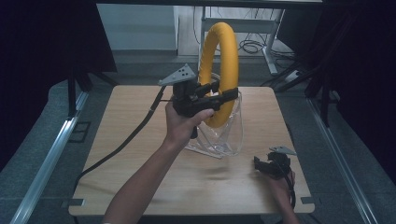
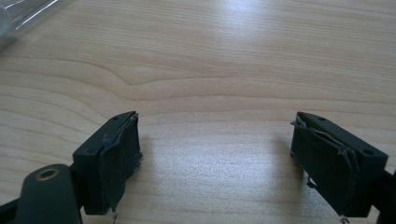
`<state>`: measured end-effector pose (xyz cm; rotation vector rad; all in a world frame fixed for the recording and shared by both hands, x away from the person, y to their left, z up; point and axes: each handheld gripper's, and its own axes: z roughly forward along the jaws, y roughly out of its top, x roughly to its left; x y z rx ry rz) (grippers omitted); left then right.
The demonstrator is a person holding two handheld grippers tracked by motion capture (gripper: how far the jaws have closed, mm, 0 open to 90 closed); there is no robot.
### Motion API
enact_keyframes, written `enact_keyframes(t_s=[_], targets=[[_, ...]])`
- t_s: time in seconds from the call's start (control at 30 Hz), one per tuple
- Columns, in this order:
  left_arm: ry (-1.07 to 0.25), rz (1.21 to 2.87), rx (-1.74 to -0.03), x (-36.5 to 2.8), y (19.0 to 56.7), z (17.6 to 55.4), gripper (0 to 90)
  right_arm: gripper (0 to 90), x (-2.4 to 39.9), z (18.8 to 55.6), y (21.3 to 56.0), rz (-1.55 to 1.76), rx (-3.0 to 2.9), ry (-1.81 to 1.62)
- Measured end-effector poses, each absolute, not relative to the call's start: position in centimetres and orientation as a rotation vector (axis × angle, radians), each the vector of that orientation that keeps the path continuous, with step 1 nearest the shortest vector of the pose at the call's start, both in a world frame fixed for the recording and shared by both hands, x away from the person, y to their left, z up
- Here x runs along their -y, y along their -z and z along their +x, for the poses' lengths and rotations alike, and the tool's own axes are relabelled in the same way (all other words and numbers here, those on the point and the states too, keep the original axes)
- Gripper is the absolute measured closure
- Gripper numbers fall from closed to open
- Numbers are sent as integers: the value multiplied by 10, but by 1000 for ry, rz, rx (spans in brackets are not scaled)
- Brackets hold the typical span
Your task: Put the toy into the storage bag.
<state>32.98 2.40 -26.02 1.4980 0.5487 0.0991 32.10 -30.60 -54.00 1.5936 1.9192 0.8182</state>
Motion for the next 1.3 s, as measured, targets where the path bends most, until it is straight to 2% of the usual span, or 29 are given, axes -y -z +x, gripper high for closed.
enact_keyframes(t_s=[0.73, 1.3], targets=[[-36, 1545, -580, 5, 286, 345, 488, 158, 306, 321, 540, 1588, -1921, -816], [-18, 1582, -640, -3, 317, 357, 487, 159, 306, 321, 540, 1593, -1918, -818]])
